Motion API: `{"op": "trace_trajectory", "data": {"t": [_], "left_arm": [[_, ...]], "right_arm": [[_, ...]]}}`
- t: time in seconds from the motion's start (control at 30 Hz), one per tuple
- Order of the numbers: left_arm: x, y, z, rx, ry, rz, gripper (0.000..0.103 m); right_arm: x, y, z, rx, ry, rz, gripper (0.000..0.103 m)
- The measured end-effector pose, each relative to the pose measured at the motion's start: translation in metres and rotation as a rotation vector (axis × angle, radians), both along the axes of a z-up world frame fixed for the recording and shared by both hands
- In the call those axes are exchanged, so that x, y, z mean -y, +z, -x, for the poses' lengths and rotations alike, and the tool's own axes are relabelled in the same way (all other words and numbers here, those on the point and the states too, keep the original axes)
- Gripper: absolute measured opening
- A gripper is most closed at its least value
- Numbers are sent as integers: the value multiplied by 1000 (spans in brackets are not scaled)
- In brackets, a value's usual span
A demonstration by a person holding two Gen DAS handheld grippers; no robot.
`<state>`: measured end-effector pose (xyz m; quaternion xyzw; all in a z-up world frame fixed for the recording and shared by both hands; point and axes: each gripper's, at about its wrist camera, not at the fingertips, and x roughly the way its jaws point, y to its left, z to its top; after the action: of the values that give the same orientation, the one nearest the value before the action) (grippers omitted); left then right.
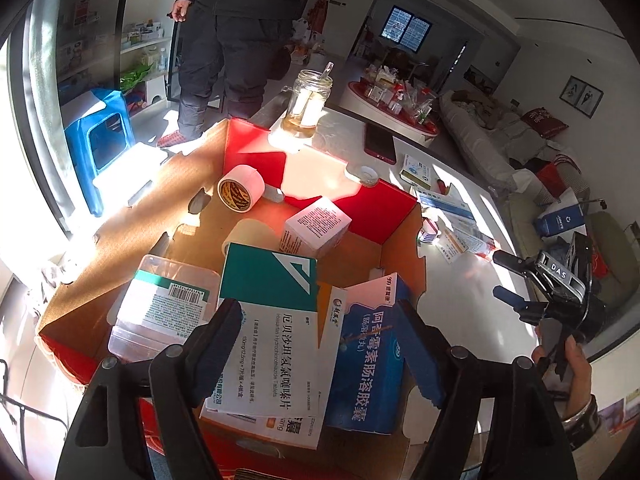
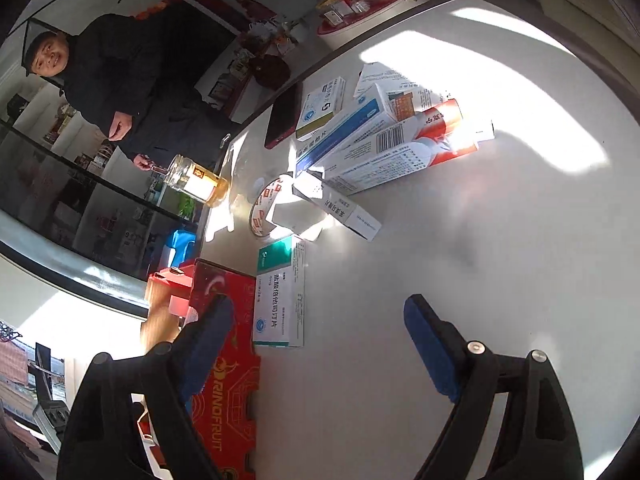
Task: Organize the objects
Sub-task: 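Open the left gripper to release the teal box while the right releases the masking tape into the box, then grasp the white barcode tablet box on the table with the right gripper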
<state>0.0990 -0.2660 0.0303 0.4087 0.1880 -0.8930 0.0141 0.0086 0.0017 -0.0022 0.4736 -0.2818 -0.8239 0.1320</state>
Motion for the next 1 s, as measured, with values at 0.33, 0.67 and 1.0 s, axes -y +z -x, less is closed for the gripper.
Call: {"op": "trace_trajectory", "data": {"t": [0.33,0.67,1.0], "left_arm": [[-28,15,12,6,-96,42,81],[-92,24,33,28,-267,108,81],[-191,20,131,140,-411,-70,84]], "right_arm": [[39,-30,65,-20,136,-321,68],[46,-34,68,-59,197,-318,18],[-96,-26,-64,-67,-42,129,18]]}}
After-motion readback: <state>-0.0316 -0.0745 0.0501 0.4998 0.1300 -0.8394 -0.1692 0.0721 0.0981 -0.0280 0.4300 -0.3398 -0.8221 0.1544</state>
